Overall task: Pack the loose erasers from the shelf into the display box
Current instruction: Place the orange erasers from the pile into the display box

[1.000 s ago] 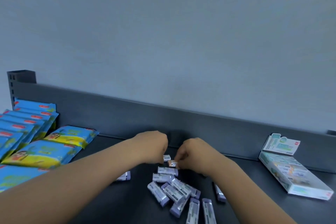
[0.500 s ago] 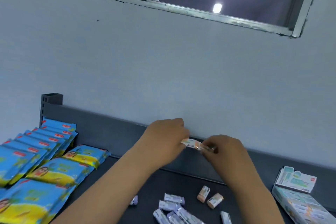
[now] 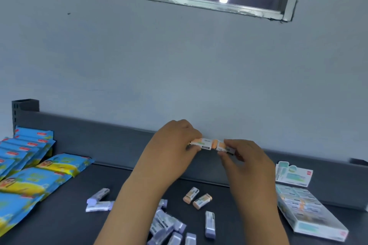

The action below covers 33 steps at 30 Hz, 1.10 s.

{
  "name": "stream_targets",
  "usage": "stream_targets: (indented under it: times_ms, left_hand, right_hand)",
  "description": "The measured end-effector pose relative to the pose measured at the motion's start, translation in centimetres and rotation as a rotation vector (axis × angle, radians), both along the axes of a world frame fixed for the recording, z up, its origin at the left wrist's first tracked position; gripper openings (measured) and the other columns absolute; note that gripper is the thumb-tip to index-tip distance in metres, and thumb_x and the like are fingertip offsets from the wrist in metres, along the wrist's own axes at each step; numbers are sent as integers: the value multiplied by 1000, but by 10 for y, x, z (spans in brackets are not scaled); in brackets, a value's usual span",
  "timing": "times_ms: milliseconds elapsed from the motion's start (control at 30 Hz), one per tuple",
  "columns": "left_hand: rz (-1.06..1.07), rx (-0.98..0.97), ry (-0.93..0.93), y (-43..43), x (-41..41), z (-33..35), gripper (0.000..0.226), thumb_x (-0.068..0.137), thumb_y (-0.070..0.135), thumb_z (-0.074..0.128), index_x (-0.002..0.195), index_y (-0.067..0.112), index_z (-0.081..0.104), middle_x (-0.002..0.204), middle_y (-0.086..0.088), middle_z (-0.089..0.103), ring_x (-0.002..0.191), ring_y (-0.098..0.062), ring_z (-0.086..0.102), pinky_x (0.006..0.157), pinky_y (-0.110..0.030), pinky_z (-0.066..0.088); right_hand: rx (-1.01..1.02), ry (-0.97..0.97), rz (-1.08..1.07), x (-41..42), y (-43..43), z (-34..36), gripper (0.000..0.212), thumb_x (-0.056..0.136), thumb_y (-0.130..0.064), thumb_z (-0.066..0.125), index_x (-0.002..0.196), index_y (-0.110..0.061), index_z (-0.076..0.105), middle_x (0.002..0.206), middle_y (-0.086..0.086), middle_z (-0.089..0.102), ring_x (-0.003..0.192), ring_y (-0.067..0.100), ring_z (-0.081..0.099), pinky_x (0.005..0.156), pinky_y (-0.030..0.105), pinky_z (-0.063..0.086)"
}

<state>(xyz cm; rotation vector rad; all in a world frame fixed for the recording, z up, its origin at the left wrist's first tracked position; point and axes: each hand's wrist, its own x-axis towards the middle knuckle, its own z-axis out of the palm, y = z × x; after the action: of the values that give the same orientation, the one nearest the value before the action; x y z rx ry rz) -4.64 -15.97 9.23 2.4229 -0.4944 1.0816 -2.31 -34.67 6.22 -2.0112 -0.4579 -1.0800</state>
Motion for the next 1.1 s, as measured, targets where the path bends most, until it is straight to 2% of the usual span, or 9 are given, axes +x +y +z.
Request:
stream_targets:
  times_ms: [267, 400, 533, 700, 833, 967, 1100]
  left_hand:
    - [50, -111, 35, -76, 14, -3, 16, 91, 25, 67, 104, 32, 73, 99, 14, 60, 97, -11, 54, 84, -37, 49]
    - [26, -293, -2, -107, 14, -14, 20, 87, 24, 76, 105, 32, 76, 97, 16, 64, 96, -8, 60, 84, -35, 52]
    - [63, -326, -32, -128, 7, -16, 18, 86, 25, 77, 101, 33, 76, 94, 17, 65, 94, -7, 62, 82, -33, 52]
    - [43, -290, 10, -147, 3, -13, 18, 86, 24, 76, 102, 31, 75, 95, 14, 65, 95, -9, 61, 81, -36, 52]
    - [47, -216, 6, -155, 6, -13, 17, 86, 21, 75, 101, 26, 75, 94, 11, 66, 94, -14, 61, 80, -40, 52]
    - [-1, -181, 51, -167, 11, -17, 16, 86, 21, 74, 101, 27, 75, 94, 12, 66, 95, -13, 60, 82, -38, 51]
    - [-55, -158, 130, -183, 21, -23, 19, 86, 23, 74, 104, 29, 75, 96, 13, 65, 96, -11, 60, 83, -38, 51]
  right_hand:
    - [-127, 83, 16, 13, -80, 14, 24, 77, -14, 84, 97, -25, 78, 92, -16, 67, 85, 0, 58, 78, 2, 40]
    - [-73, 157, 75, 16, -110, 18, 23, 78, -16, 82, 96, -30, 77, 91, -20, 67, 94, -6, 58, 79, 3, 39]
    - [49, 230, 180, 15, -133, 23, 23, 79, -15, 82, 94, -32, 78, 91, -18, 71, 92, -4, 63, 78, 2, 42]
    - [88, 298, 188, 13, -148, 19, 22, 80, -18, 81, 92, -35, 77, 89, -19, 70, 88, -3, 63, 73, 5, 42]
    - [108, 327, 157, 11, -160, 18, 21, 82, -20, 80, 98, -34, 77, 92, -22, 69, 90, -3, 63, 78, 11, 43]
    - [68, 310, 80, 9, -175, 17, 22, 83, -20, 80, 97, -36, 75, 94, -24, 68, 91, -1, 63, 83, 22, 49]
    - [54, 327, 17, 9, -190, 9, 23, 83, -20, 81, 101, -32, 77, 95, -21, 68, 89, -2, 63, 82, 20, 50]
